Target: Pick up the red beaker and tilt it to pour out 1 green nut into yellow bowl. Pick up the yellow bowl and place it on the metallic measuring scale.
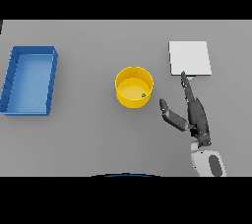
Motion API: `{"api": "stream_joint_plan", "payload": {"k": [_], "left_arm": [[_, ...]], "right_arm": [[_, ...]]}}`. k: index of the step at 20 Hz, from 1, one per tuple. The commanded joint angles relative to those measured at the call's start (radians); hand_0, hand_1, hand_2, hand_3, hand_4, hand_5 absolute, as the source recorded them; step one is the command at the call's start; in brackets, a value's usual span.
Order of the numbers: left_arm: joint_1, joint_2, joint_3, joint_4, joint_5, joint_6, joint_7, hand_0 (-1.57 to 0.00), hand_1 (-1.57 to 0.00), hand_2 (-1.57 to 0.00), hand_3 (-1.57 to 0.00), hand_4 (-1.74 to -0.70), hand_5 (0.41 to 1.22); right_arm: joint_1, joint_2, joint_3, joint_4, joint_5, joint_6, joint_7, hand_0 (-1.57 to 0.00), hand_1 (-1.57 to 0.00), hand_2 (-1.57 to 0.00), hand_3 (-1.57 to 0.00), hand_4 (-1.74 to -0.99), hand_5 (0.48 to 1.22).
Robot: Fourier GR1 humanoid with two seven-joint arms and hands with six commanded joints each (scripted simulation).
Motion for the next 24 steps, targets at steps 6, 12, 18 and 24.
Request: {"api": "stream_joint_plan", "payload": {"k": [6, 12, 18, 24], "left_arm": [[0.256, 0.038, 0.092, -0.213, 0.223, 0.127, 0.117, -1.57, -1.57, -1.57, -1.48, -1.74, 1.221], [0.534, 0.075, 0.082, -0.577, 0.336, 0.275, 0.278, -1.57, -1.57, -1.57, -1.44, -1.74, 1.221], [0.682, 0.075, 0.072, -0.734, 0.408, 0.373, 0.308, -1.57, -1.57, -1.57, -1.52, -1.74, 1.194], [0.764, 0.097, 0.009, -0.833, 0.430, 0.440, 0.358, -1.57, -1.57, -1.57, -1.56, -1.71, 0.991]], "right_arm": [[0.007, -0.017, 0.007, -0.008, 0.047, -0.022, 0.008, 0.00, 0.00, 0.00, 0.00, -1.054, 0.648], [0.001, -0.025, 0.001, -0.001, 0.040, -0.016, 0.009, 0.00, 0.00, 0.00, 0.00, -1.018, 0.645], [0.007, -0.028, -0.005, 0.006, 0.010, 0.005, -0.024, 0.00, 0.00, 0.00, 0.00, -1.005, 0.647], [0.028, -0.022, 0.006, -0.021, 0.021, 0.000, -0.018, 0.00, 0.00, 0.00, 0.00, -1.017, 0.638]]}}
